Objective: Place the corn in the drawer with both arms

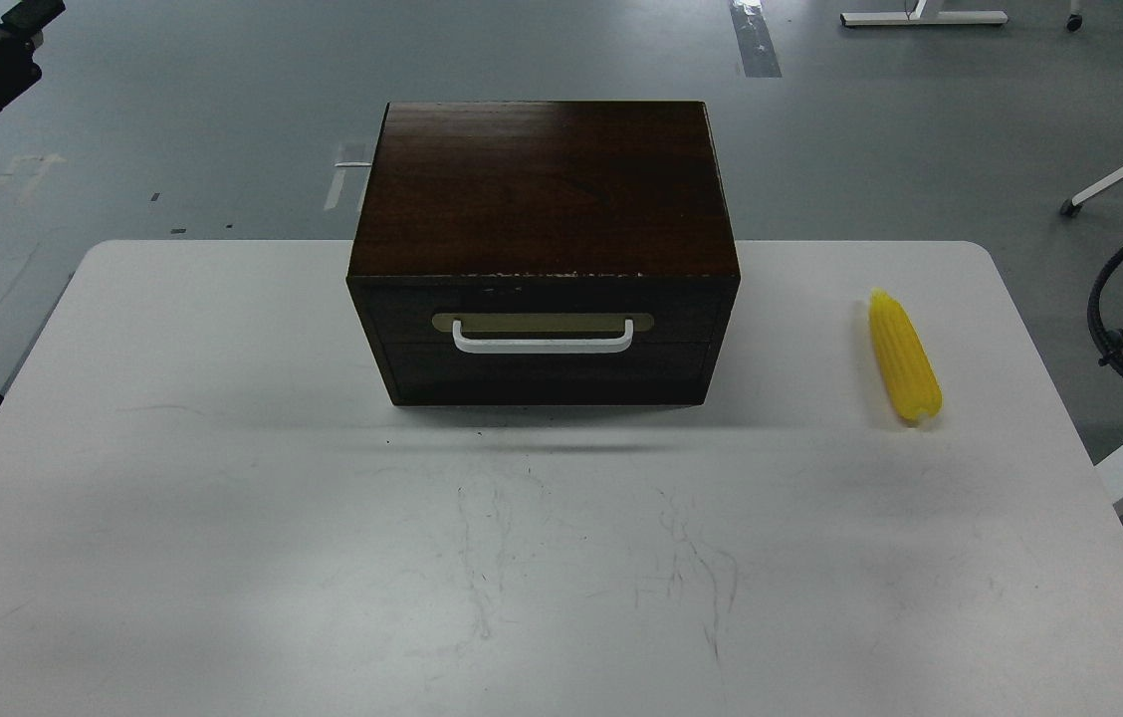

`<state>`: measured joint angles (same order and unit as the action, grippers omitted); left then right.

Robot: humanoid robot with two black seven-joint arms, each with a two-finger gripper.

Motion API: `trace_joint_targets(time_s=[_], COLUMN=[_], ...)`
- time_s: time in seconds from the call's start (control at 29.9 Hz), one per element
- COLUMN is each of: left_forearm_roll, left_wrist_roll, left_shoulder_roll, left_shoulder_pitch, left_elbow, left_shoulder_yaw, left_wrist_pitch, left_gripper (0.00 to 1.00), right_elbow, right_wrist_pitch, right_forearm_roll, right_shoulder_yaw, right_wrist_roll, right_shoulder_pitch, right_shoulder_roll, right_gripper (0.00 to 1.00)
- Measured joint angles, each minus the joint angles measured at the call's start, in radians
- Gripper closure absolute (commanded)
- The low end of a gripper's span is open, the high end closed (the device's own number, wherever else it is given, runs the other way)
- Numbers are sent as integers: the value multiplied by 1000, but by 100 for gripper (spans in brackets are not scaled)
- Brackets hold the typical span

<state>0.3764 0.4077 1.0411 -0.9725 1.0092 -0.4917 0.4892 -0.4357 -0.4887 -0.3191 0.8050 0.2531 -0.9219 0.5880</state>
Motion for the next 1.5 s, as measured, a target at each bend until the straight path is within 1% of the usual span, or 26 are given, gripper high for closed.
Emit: trace_joint_targets(time_s=[0.07, 0.13, 0.2, 0.3, 0.4, 0.5, 0.6, 0.7, 0.84, 1.0, 1.07, 1.14, 1.27, 1.5], left_forearm_roll=[71, 192, 341, 531, 750, 955, 1204, 1419, 1577, 1676, 1693, 1711, 1773, 1799], left_wrist_roll=[0, -1, -5, -8, -12, -12, -12, -10, -9, -10, -12, -20, -55, -67], left_shoulder_roll=[36, 56, 59, 30, -31, -86, -155, -225, -312, -409, -451, -489, -561, -587], left_shoulder_pitch=[-18, -60, -92, -110, -133, -149, -162, -179, -236, -347, -384, -405, -409, -404], left_elbow=[103, 232, 363, 501, 589, 629, 638, 635, 630, 586, 560, 531, 464, 442], left_shoulder_yaw=[-2, -4, -5, -3, 6, 14, 25, 71, 206, 407, 460, 486, 507, 560], left_wrist_pitch=[0, 0, 0, -16, -25, -13, -3, -1, 0, 0, 0, 0, 0, 0], left_gripper=[11, 11, 10, 10, 10, 10, 10, 11, 11, 11, 11, 11, 11, 11], right_elbow=[1, 1, 1, 1, 1, 1, 4, 17, 24, 25, 25, 25, 36, 59], right_wrist_pitch=[0, 0, 0, 0, 0, 0, 0, 0, 0, 0, 0, 0, 0, 0], right_forearm_roll=[0, 0, 0, 0, 0, 0, 0, 0, 0, 0, 0, 0, 0, 0], right_shoulder_yaw=[-4, -8, -10, -10, -10, -9, -7, -6, -7, -7, -7, -7, -7, -7], right_wrist_roll=[0, 0, -4, -5, -5, -5, -5, -4, -3, -3, -3, -3, -2, -1], right_shoulder_pitch=[0, 0, 0, 0, -2, -4, -4, -2, -1, 0, 0, 0, 0, 0], right_shoulder_roll=[0, -1, -7, -13, -15, -11, -2, -1, -1, -1, -2, -2, -2, -2], right_gripper=[0, 0, 0, 0, 0, 0, 0, 0, 0, 0, 0, 0, 0, 0])
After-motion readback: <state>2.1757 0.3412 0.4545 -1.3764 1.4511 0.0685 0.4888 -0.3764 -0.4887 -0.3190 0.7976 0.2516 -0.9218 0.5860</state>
